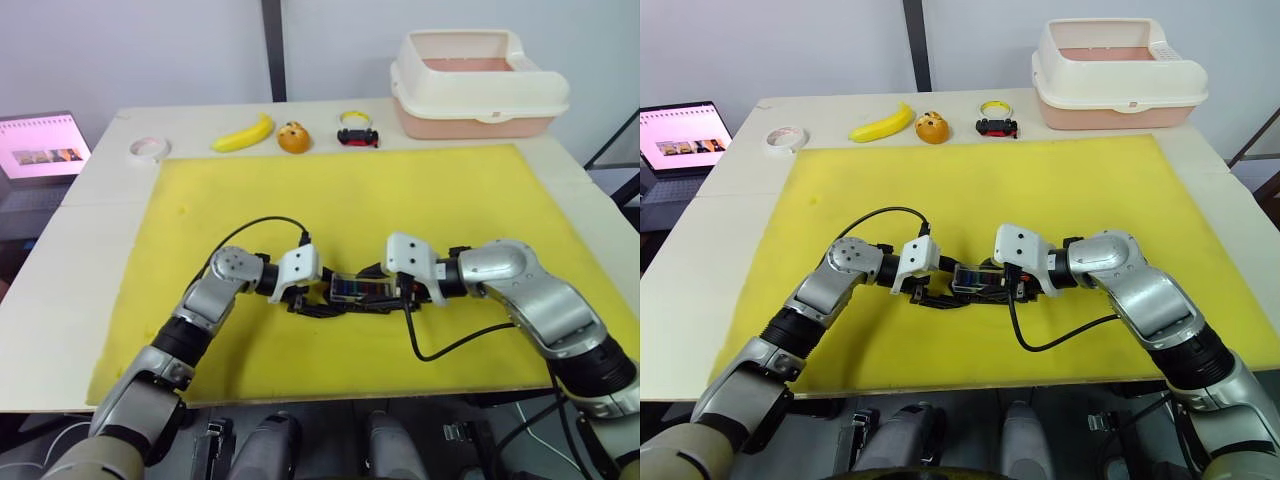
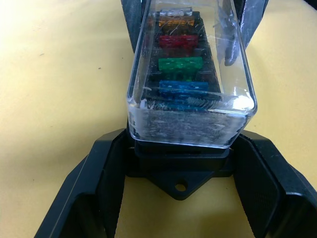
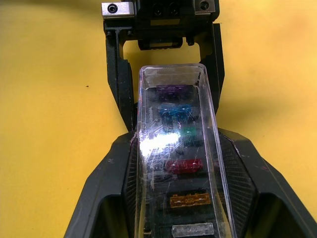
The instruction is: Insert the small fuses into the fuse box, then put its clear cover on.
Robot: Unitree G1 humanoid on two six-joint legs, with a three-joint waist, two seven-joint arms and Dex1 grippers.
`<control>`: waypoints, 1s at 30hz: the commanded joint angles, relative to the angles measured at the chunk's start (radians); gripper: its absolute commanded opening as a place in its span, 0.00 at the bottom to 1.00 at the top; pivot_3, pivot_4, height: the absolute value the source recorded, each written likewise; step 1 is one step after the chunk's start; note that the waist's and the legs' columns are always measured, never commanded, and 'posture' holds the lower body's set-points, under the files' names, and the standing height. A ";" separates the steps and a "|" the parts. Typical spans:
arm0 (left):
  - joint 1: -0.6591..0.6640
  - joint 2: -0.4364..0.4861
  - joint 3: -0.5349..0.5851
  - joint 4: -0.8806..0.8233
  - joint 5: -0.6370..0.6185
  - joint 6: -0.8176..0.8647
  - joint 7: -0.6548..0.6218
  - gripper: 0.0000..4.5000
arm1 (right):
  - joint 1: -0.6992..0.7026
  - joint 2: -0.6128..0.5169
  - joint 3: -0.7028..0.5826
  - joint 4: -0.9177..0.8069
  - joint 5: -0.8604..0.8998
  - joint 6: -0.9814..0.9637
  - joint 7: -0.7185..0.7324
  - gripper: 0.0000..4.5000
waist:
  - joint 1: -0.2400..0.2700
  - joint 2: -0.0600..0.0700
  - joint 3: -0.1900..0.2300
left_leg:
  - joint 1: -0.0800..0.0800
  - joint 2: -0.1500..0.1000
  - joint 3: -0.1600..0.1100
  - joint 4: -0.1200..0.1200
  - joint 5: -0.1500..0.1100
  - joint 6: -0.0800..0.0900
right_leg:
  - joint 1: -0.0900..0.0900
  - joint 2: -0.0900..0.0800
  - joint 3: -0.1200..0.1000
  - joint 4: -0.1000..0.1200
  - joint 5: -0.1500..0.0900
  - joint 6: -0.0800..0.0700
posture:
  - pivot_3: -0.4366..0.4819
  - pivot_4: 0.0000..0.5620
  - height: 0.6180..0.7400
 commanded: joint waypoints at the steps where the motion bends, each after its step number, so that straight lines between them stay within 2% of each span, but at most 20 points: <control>1: 0.006 0.007 0.003 -0.011 0.015 0.008 0.006 0.57 | -0.009 0.002 -0.027 -0.022 0.004 0.003 -0.004 0.79 | 0.000 0.000 0.000 | 0.000 0.000 0.000 0.000 0.000 0.000 | 0.000 0.000 0.000 0.000 0.000 0.000 | 0.48 0.27 1.00; 3: 0.009 0.008 0.003 -0.015 0.015 0.010 0.006 0.57 | -0.018 0.002 -0.044 -0.039 0.013 0.011 -0.011 0.99 | 0.000 0.000 0.000 | 0.000 0.000 0.000 0.000 0.000 0.000 | 0.000 0.000 0.000 0.000 0.000 0.000 | 0.48 0.27 1.00; 10: 0.009 0.005 0.002 -0.015 0.013 0.012 0.005 0.57 | 0.001 -0.009 -0.085 -0.098 0.032 0.038 -0.028 0.99 | 0.000 0.000 0.000 | 0.000 0.000 0.000 0.000 0.000 0.000 | 0.000 0.000 0.000 0.000 0.000 0.000 | 0.48 0.27 1.00; 14: 0.005 0.003 0.002 -0.008 0.013 0.010 0.004 0.57 | 0.038 -0.008 -0.080 -0.110 -0.020 -0.061 -0.055 0.99 | 0.000 0.000 0.000 | 0.000 0.000 0.000 0.000 0.000 0.000 | 0.000 0.000 0.000 0.000 0.000 0.000 | 0.48 0.27 1.00; 25: 0.009 0.001 0.000 -0.005 0.013 0.007 0.004 0.57 | 0.118 0.020 -0.155 -0.204 0.062 -0.053 -0.098 0.99 | 0.000 0.000 0.000 | 0.000 0.000 0.000 0.000 0.000 0.000 | 0.000 0.000 0.000 0.000 0.000 0.000 | 0.48 0.27 1.00; 28: 0.011 0.000 0.000 -0.010 0.012 0.010 0.005 0.57 | 0.138 0.035 -0.165 -0.214 0.079 -0.056 -0.113 0.81 | 0.000 0.000 0.000 | 0.000 0.000 0.000 0.000 0.000 0.000 | 0.000 0.000 0.000 0.000 0.000 0.000 | 0.48 0.27 1.00; 30: 0.015 0.000 0.000 -0.016 0.011 0.013 0.006 0.57 | 0.151 0.041 -0.167 -0.220 0.083 -0.057 -0.121 0.60 | 0.000 0.000 0.000 | 0.000 0.000 0.000 0.000 0.000 0.000 | 0.000 0.000 0.000 0.000 0.000 0.000 | 0.48 0.27 1.00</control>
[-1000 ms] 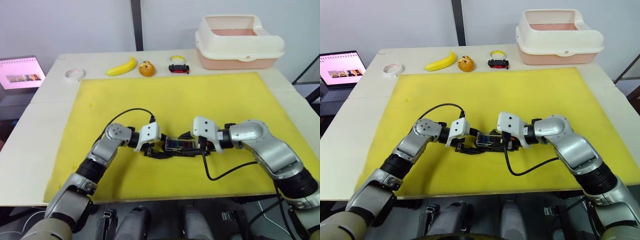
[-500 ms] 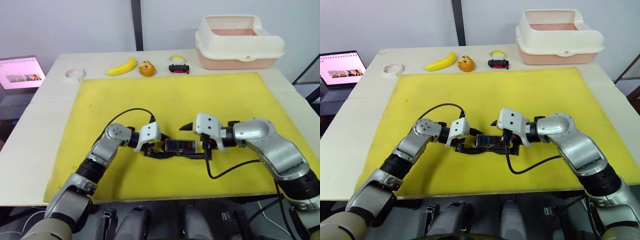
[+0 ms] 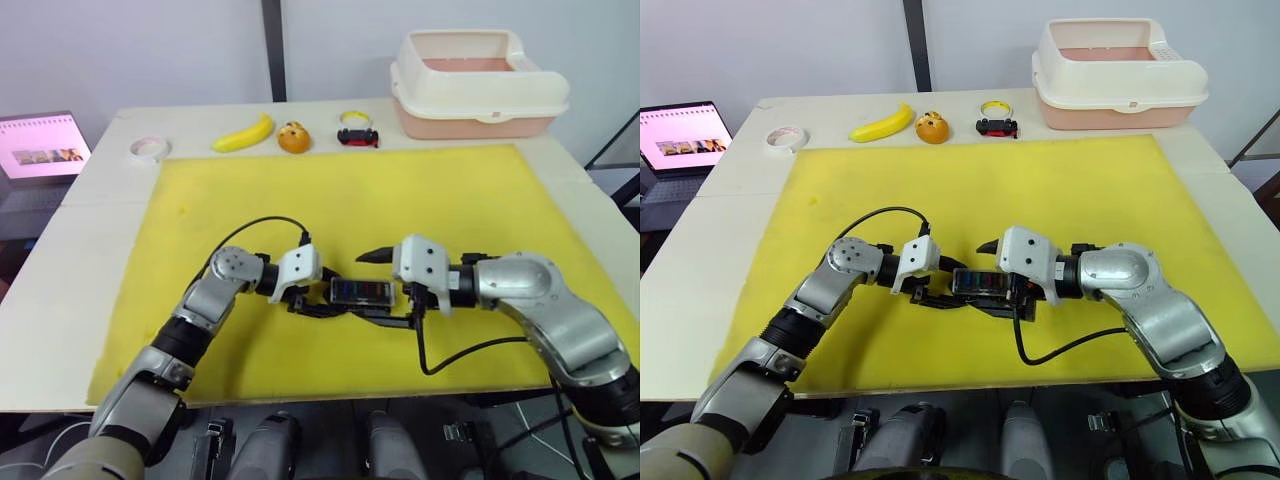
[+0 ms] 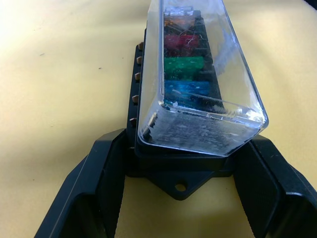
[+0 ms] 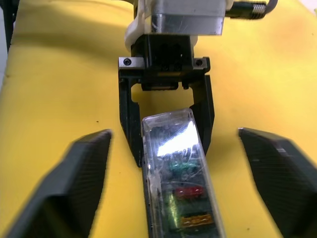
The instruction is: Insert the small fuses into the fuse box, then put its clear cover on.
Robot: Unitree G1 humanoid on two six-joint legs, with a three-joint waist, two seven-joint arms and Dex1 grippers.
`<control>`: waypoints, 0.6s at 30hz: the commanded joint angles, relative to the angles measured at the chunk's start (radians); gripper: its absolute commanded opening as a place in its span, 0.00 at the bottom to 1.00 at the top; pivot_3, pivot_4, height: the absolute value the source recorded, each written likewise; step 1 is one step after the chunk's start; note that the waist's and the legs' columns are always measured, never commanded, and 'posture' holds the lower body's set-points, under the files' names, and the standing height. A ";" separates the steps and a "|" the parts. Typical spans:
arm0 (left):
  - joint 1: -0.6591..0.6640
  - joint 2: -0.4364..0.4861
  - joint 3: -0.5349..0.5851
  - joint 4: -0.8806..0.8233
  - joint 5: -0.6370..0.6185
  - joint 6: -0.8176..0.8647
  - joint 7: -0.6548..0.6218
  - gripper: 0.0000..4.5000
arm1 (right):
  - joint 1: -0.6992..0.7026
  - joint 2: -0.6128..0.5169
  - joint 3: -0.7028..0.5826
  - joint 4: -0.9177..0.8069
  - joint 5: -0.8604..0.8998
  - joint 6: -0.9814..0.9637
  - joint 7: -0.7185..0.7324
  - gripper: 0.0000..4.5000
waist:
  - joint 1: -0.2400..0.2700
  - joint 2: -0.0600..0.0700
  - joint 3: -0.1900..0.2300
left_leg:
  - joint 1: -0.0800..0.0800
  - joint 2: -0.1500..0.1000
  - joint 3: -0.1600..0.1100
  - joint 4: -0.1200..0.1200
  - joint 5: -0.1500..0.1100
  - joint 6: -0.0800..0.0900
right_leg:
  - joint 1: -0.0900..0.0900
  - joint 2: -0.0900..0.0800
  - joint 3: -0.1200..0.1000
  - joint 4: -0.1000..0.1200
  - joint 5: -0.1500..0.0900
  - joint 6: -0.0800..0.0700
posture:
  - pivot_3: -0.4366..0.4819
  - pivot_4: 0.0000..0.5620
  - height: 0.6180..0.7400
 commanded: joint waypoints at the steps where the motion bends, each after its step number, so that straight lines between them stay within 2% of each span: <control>1: 0.014 0.001 0.000 -0.014 0.010 0.010 0.004 0.57 | 0.011 0.010 -0.030 -0.040 0.018 -0.016 -0.016 0.49 | 0.000 0.000 0.000 | 0.000 0.000 0.000 0.000 0.000 0.000 | 0.000 0.000 0.000 0.000 0.000 0.000 | 0.48 0.27 1.00; 5: 0.017 0.004 -0.001 -0.019 0.010 0.012 0.003 0.57 | 0.034 0.010 -0.021 -0.032 0.008 -0.034 -0.019 0.06 | 0.000 0.000 0.000 | 0.000 0.000 0.000 0.000 0.000 0.000 | 0.000 0.000 0.000 0.000 0.000 0.000 | 0.48 0.27 1.00; 6: 0.017 0.004 -0.001 -0.019 0.010 0.012 0.003 0.57 | 0.037 0.012 -0.019 -0.030 0.005 -0.036 -0.021 0.01 | 0.000 0.000 0.000 | 0.000 0.000 0.000 0.000 0.000 0.000 | 0.000 0.000 0.000 0.000 0.000 0.000 | 0.48 0.27 1.00; 18: 0.012 0.007 -0.004 -0.016 0.015 -0.006 -0.009 0.57 | 0.022 0.020 0.035 0.111 -0.058 -0.016 -0.054 0.01 | -0.001 0.000 0.000 | 0.000 0.000 0.000 0.000 0.000 0.000 | 0.000 0.000 0.000 0.000 0.000 0.000 | 0.48 0.27 1.00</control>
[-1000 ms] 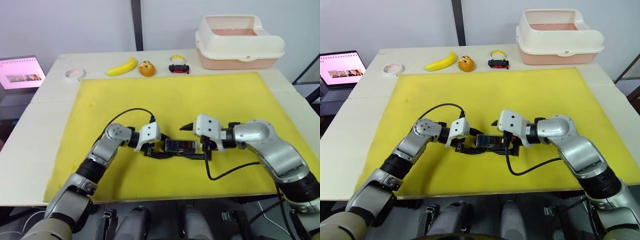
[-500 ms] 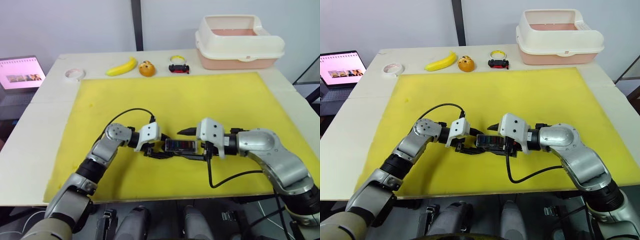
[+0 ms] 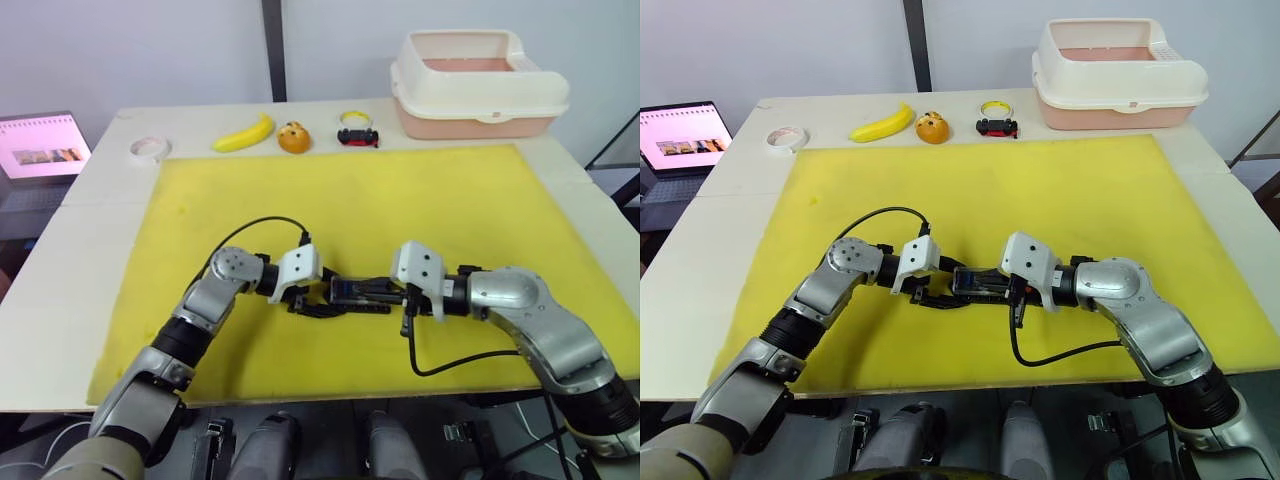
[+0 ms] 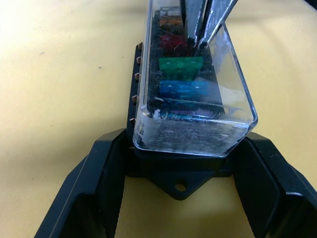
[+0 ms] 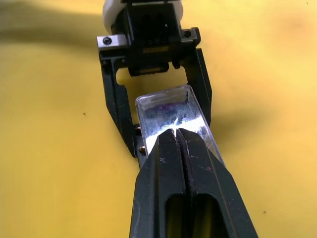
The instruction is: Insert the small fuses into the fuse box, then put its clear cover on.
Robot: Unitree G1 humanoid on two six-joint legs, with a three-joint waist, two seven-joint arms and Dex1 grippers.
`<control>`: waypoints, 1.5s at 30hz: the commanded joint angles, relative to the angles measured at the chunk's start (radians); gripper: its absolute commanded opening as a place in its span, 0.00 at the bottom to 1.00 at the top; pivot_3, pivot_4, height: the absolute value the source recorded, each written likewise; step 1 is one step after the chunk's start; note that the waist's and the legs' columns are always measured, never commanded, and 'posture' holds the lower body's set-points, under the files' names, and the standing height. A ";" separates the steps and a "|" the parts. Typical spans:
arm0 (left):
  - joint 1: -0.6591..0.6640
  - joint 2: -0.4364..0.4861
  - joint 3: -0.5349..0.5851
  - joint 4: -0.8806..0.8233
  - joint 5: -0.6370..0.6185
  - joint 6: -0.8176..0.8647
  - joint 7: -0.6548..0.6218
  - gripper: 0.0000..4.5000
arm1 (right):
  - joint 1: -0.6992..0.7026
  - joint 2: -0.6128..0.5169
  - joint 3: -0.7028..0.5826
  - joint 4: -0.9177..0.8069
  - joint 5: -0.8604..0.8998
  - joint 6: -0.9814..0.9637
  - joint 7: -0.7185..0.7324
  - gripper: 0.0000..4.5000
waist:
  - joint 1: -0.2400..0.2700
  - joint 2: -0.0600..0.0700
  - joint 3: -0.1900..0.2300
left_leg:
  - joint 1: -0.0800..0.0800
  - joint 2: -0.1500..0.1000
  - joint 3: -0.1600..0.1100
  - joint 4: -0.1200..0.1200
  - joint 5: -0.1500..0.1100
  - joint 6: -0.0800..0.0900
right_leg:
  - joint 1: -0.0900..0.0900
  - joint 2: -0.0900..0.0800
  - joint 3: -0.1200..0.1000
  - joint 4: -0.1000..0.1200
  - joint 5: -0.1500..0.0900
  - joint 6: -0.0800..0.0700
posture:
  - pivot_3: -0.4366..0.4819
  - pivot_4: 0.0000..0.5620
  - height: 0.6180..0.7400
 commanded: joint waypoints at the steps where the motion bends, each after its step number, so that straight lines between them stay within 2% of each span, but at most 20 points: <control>1: 0.010 0.006 -0.004 -0.012 0.014 -0.013 -0.005 0.57 | -0.012 -0.006 0.015 0.041 -0.037 0.009 -0.009 0.01 | 0.000 0.000 0.000 | 0.000 0.000 0.000 0.000 0.000 0.000 | 0.000 0.000 0.000 0.000 0.000 0.000 | 0.48 0.27 1.00; 9: 0.021 0.008 -0.006 -0.025 0.015 -0.014 -0.004 0.57 | -0.001 -0.024 0.017 0.036 -0.014 0.040 0.015 0.01 | 0.000 0.000 0.000 | 0.000 0.000 0.000 0.000 0.000 0.000 | 0.000 0.000 0.000 0.000 0.000 0.000 | 0.48 0.27 1.00; 20: 0.029 0.013 -0.019 -0.031 0.033 -0.063 -0.010 0.57 | -0.041 0.024 0.042 0.077 0.030 0.299 -0.063 0.01 | -0.001 -0.001 -0.004 | 0.002 0.000 -0.001 0.000 0.000 0.000 | 0.002 0.000 0.000 0.000 0.000 0.000 | 0.48 0.27 1.00; 24: 0.027 0.011 -0.018 -0.024 0.037 -0.071 -0.012 0.57 | -0.043 0.023 0.051 0.092 0.027 0.314 -0.072 0.01 | -0.001 -0.001 -0.005 | 0.002 0.000 -0.001 0.000 0.000 0.000 | 0.003 0.000 0.000 0.000 0.000 0.000 | 0.48 0.27 1.00; 27: 0.024 0.008 -0.014 -0.015 0.037 -0.067 -0.009 0.57 | -0.058 0.063 -0.013 0.075 0.069 0.275 -0.075 0.01 | -0.001 -0.002 -0.006 | 0.002 0.000 -0.001 0.000 0.000 0.000 | 0.003 0.000 -0.001 0.000 0.000 0.000 | 0.48 0.27 1.00; 30: 0.025 0.005 -0.009 -0.015 0.031 -0.047 -0.004 0.57 | -0.055 0.065 -0.059 -0.004 0.071 0.164 -0.065 0.01 | -0.001 -0.002 -0.006 | 0.002 0.000 -0.001 0.000 0.000 0.000 | 0.003 0.000 -0.001 0.000 0.000 0.000 | 0.48 0.27 1.00; 33: 0.025 0.004 -0.009 -0.017 0.032 -0.046 -0.003 0.57 | -0.050 0.051 -0.108 -0.092 0.121 0.177 -0.064 0.01 | -0.001 -0.002 -0.006 | 0.001 0.000 -0.001 0.000 0.000 0.001 | 0.002 0.000 -0.001 0.000 0.000 0.000 | 0.48 0.27 1.00; 34: 0.024 0.004 -0.010 -0.017 0.032 -0.045 -0.002 0.57 | -0.041 0.034 -0.105 -0.115 0.116 0.159 -0.051 0.13 | -0.001 -0.002 -0.006 | 0.001 0.000 -0.001 0.000 0.000 0.001 | 0.001 0.000 0.000 0.000 0.000 0.000 | 0.48 0.27 1.00; 35: 0.024 0.004 -0.010 -0.016 0.032 -0.045 -0.003 0.57 | -0.031 0.017 -0.097 -0.129 0.098 0.136 -0.043 0.17 | 0.000 -0.002 -0.006 | 0.001 0.000 -0.001 0.000 0.000 0.001 | 0.001 0.000 0.000 0.000 0.000 0.000 | 0.48 0.27 1.00; 40: 0.021 0.001 -0.010 -0.015 0.031 -0.041 -0.002 0.57 | 0.023 -0.048 -0.043 -0.141 0.006 0.028 -0.023 0.71 | 0.000 -0.002 -0.006 | 0.001 0.000 -0.001 0.000 -0.001 0.001 | 0.002 0.000 -0.001 -0.001 0.000 0.000 | 0.48 0.27 1.00; 45: 0.014 -0.002 -0.010 -0.010 0.031 -0.040 -0.003 0.57 | 0.031 -0.067 0.020 -0.088 -0.088 -0.051 -0.025 0.71 | -0.001 -0.002 -0.006 | 0.001 0.000 0.000 0.000 -0.001 0.001 | 0.002 0.000 0.000 -0.001 0.000 0.000 | 0.48 0.27 1.00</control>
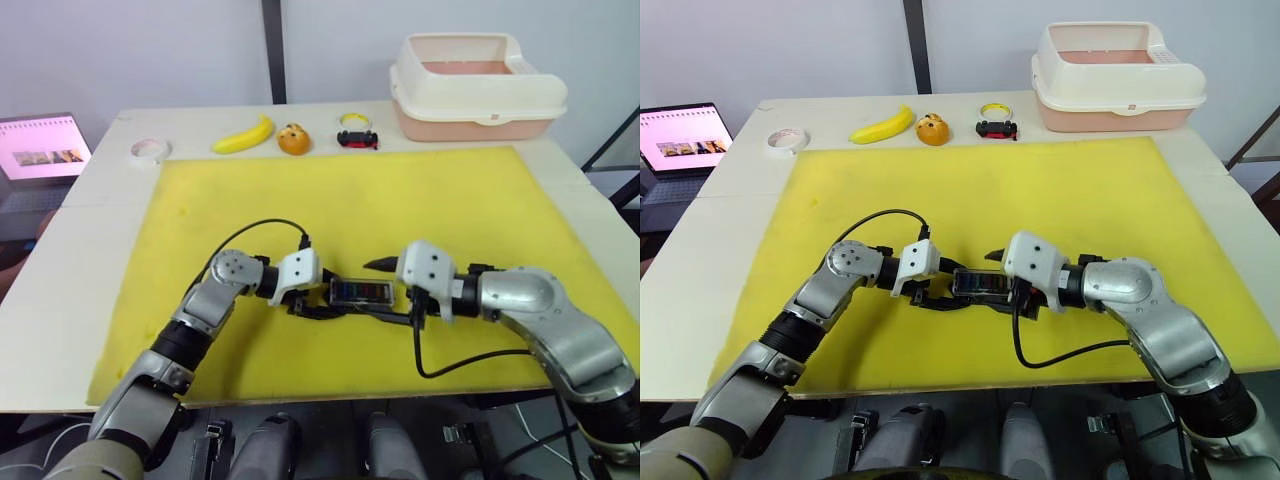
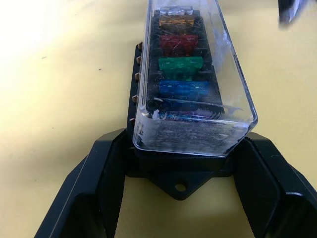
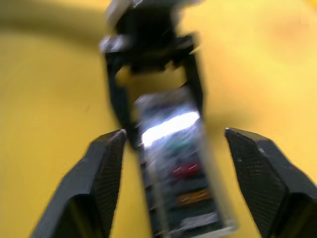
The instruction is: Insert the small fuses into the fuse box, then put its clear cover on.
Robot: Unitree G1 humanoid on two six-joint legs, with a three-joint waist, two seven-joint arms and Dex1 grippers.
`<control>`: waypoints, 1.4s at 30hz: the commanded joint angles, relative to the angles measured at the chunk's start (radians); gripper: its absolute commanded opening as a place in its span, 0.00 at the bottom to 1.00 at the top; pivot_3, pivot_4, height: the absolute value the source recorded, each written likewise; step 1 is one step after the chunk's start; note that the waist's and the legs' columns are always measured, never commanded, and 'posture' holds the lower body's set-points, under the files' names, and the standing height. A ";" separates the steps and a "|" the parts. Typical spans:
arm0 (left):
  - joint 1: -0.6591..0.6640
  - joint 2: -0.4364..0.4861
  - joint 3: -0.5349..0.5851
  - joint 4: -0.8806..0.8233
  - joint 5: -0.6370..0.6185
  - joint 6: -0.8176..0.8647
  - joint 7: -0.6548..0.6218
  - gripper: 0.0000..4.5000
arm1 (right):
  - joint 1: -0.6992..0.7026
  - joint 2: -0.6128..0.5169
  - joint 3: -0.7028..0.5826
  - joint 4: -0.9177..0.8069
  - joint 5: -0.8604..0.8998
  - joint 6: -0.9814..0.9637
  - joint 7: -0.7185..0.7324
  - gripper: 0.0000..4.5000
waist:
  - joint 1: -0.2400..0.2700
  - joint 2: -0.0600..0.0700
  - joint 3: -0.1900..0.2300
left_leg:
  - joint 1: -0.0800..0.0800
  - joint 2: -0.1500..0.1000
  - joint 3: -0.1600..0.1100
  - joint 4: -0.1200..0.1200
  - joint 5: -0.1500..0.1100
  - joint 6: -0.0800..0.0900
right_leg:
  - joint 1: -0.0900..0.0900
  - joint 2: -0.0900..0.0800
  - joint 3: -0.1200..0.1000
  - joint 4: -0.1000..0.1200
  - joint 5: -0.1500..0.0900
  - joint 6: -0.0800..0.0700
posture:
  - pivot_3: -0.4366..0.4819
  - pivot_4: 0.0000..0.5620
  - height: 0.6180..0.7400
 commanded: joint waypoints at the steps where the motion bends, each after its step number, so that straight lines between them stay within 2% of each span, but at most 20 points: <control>1: -0.005 -0.001 -0.011 -0.002 0.009 -0.002 -0.016 0.57 | -0.020 0.000 0.017 0.028 -0.052 -0.040 -0.009 0.71 | 0.000 0.000 0.000 | 0.000 0.000 0.000 0.000 0.000 0.000 | 0.000 0.000 0.000 0.000 0.000 0.000 | 0.48 0.27 1.00; 11: -0.002 0.008 -0.012 -0.003 0.013 -0.011 -0.023 0.57 | -0.061 0.020 0.026 0.107 -0.046 -0.023 0.030 0.71 | 0.001 0.000 0.000 | 0.000 0.000 0.000 0.000 0.000 0.000 | 0.000 0.000 0.000 0.000 0.000 0.000 | 0.48 0.27 1.00; 20: 0.002 0.011 -0.006 -0.009 0.012 -0.003 -0.013 0.57 | -0.045 0.012 -0.020 -0.012 0.045 0.069 0.051 0.71 | 0.001 0.000 0.000 | 0.000 0.000 0.000 0.000 0.000 0.000 | 0.000 0.000 0.000 0.000 0.000 0.000 | 0.48 0.27 1.00; 27: -0.003 0.008 -0.006 0.000 0.014 -0.007 -0.011 0.57 | -0.024 0.002 -0.017 -0.041 0.056 0.090 0.042 0.71 | 0.001 0.000 0.000 | 0.000 0.000 0.000 0.000 0.000 0.000 | 0.000 0.000 0.000 0.000 0.000 0.000 | 0.48 0.27 1.00; 34: -0.003 0.006 -0.006 0.001 0.013 -0.010 -0.012 0.57 | -0.115 0.047 -0.110 -0.040 0.200 0.213 0.024 0.71 | 0.001 0.000 0.000 | 0.000 0.000 0.000 0.000 0.000 0.000 | 0.000 0.000 0.000 0.000 0.000 0.000 | 0.48 0.27 1.00; 39: -0.001 0.005 -0.008 0.000 0.015 -0.015 -0.011 0.57 | -0.170 0.111 -0.128 0.046 0.262 0.290 -0.014 0.71 | 0.001 0.000 0.000 | 0.000 0.000 -0.001 0.000 0.000 0.000 | 0.000 0.000 0.000 0.000 0.000 0.000 | 0.48 0.27 1.00; 42: -0.001 0.004 -0.009 -0.002 0.016 -0.016 -0.010 0.57 | -0.175 0.118 -0.113 0.084 0.260 0.286 -0.013 0.52 | 0.001 0.000 0.000 | 0.000 0.000 -0.001 0.000 0.000 0.000 | 0.000 0.000 0.000 0.000 0.000 0.000 | 0.48 0.27 1.00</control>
